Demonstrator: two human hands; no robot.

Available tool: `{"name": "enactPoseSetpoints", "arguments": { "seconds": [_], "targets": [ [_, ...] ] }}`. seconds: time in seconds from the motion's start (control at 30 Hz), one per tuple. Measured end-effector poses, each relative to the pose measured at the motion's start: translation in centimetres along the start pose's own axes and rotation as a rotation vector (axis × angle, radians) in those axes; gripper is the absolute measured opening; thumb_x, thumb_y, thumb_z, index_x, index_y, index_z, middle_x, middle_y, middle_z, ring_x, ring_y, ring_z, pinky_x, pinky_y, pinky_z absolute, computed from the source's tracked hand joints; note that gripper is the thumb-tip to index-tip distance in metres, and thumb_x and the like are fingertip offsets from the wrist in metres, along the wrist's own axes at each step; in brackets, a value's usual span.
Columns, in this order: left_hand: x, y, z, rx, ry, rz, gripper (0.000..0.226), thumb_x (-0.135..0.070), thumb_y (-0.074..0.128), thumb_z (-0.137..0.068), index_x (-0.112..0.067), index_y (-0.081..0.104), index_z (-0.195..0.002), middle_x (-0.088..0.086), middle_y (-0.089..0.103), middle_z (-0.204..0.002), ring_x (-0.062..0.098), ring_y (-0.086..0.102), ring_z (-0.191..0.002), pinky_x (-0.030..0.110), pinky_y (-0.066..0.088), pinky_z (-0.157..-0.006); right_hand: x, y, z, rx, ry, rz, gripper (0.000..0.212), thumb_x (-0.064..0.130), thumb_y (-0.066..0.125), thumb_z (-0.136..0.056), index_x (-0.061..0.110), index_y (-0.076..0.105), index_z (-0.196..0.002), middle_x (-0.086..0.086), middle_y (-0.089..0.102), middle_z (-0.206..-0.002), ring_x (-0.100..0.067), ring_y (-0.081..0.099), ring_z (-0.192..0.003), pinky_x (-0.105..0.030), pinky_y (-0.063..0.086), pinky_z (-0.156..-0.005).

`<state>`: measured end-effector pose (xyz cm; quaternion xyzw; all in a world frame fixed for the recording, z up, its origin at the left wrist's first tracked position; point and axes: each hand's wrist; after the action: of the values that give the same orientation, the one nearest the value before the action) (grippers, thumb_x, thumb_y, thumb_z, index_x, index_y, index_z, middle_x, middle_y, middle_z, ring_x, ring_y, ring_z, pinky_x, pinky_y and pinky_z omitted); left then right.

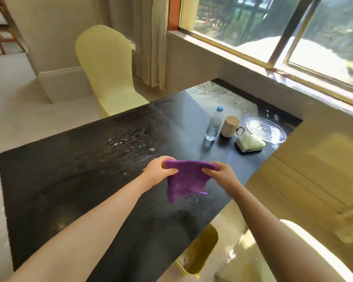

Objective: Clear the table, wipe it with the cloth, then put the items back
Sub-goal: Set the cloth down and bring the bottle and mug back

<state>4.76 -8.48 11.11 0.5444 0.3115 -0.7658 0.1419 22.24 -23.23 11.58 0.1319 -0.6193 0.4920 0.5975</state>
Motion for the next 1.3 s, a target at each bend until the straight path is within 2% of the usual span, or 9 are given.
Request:
{"name": "enactPoseSetpoints", "arguments": {
  "seconds": [0.23, 0.4, 0.57, 0.67, 0.83, 0.93, 1.07, 1.2, 1.3],
  "targets": [
    [-5.1, 6.7, -6.6, 0.153, -0.008, -0.024, 0.009, -0.014, 0.075, -0.077, -0.014, 0.067, -0.083, 0.005, 0.069, -0.085, 0.021, 0.065, -0.086, 0.038, 0.056, -0.086, -1.8, -9.1, -1.4, -0.118, 0.03, -0.16, 0.012, 0.012, 0.062, -0.088, 0.014, 0.068, -0.098, -0.005, 0.067, -0.089, -0.015, 0.058, -0.083, -0.027, 0.048, -0.079],
    [-7.3, 13.2, -11.9, 0.28, -0.026, 0.148, 0.025, -0.022, 0.068, -0.086, -0.009, 0.066, -0.107, 0.007, 0.071, -0.102, 0.021, 0.065, -0.097, 0.029, 0.053, -0.085, -6.3, -15.3, -6.0, -0.121, 0.035, -0.196, 0.017, 0.015, 0.057, -0.092, 0.016, 0.066, -0.106, -0.008, 0.067, -0.099, -0.019, 0.059, -0.089, -0.035, 0.052, -0.083],
    [-7.2, 20.3, -17.7, 0.152, -0.11, 0.155, 0.025, -0.03, 0.064, -0.088, -0.011, 0.068, -0.103, 0.011, 0.072, -0.101, 0.029, 0.067, -0.1, 0.047, 0.051, -0.095, -11.0, -20.5, -10.8, -0.106, 0.053, -0.229, 0.024, 0.005, 0.055, -0.092, 0.014, 0.068, -0.11, 0.005, 0.067, -0.086, -0.012, 0.058, -0.08, -0.03, 0.048, -0.08],
    [-7.4, 23.4, -19.7, 0.076, -0.127, 0.161, 0.02, -0.022, 0.065, -0.088, -0.009, 0.067, -0.103, 0.012, 0.071, -0.1, 0.025, 0.066, -0.096, 0.041, 0.053, -0.089, -13.7, -22.9, -13.0, -0.059, 0.095, -0.225, 0.025, -0.001, 0.056, -0.088, 0.019, 0.069, -0.094, 0.0, 0.066, -0.084, -0.016, 0.057, -0.08, -0.031, 0.047, -0.077],
    [-6.8, 26.8, -21.5, 0.007, -0.122, 0.142, 0.017, -0.008, 0.064, -0.087, -0.008, 0.067, -0.104, 0.004, 0.067, -0.093, 0.012, 0.061, -0.085, 0.014, 0.049, -0.068, -16.8, -25.0, -15.6, 0.007, 0.152, -0.166, 0.027, -0.009, 0.057, -0.084, 0.016, 0.066, -0.08, 0.001, 0.061, -0.074, -0.009, 0.055, -0.067, -0.014, 0.047, -0.062],
    [-6.3, 28.1, -22.6, 0.002, -0.159, 0.173, 0.018, -0.004, 0.063, -0.087, -0.008, 0.066, -0.104, 0.004, 0.066, -0.091, 0.013, 0.061, -0.083, 0.02, 0.049, -0.069, -17.7, -26.5, -16.8, 0.057, 0.163, -0.157, 0.021, -0.01, 0.056, -0.084, 0.006, 0.068, -0.092, -0.001, 0.064, -0.078, -0.009, 0.057, -0.07, -0.012, 0.049, -0.065],
    [-6.0, 30.0, -23.8, 0.077, -0.243, 0.311, 0.021, 0.003, 0.061, -0.086, -0.013, 0.062, -0.099, 0.006, 0.064, -0.094, 0.018, 0.062, -0.088, 0.028, 0.055, -0.073, -18.5, -28.1, -18.3, 0.07, 0.195, -0.251, 0.033, -0.017, 0.049, -0.083, 0.011, 0.068, -0.084, -0.004, 0.064, -0.083, -0.013, 0.057, -0.078, -0.023, 0.046, -0.075],
    [-5.4, 31.3, -24.9, 0.159, -0.356, 0.376, 0.026, 0.008, 0.062, -0.083, -0.015, 0.058, -0.096, 0.004, 0.064, -0.095, 0.016, 0.064, -0.085, 0.027, 0.059, -0.071, -18.6, -28.2, -20.4, 0.051, 0.265, -0.259, 0.039, -0.021, 0.041, -0.08, 0.003, 0.067, -0.097, -0.002, 0.064, -0.083, -0.011, 0.056, -0.077, -0.013, 0.045, -0.068],
    [-4.3, 31.3, -26.1, 0.125, -0.433, 0.424, 0.02, -0.002, 0.064, -0.085, -0.015, 0.06, -0.099, 0.004, 0.065, -0.096, 0.015, 0.064, -0.085, 0.025, 0.058, -0.068, -18.9, -26.4, -23.0, 0.041, 0.302, -0.116, 0.041, -0.016, 0.042, -0.078, 0.009, 0.07, -0.095, -0.001, 0.065, -0.08, -0.012, 0.055, -0.075, -0.018, 0.043, -0.066]
  ]
}}
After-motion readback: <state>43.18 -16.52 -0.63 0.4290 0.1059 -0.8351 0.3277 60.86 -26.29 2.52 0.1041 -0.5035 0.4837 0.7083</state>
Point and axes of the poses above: each hand's wrist, its own z-axis away from the middle knuckle, its own y-axis out of the palm, x = y × z
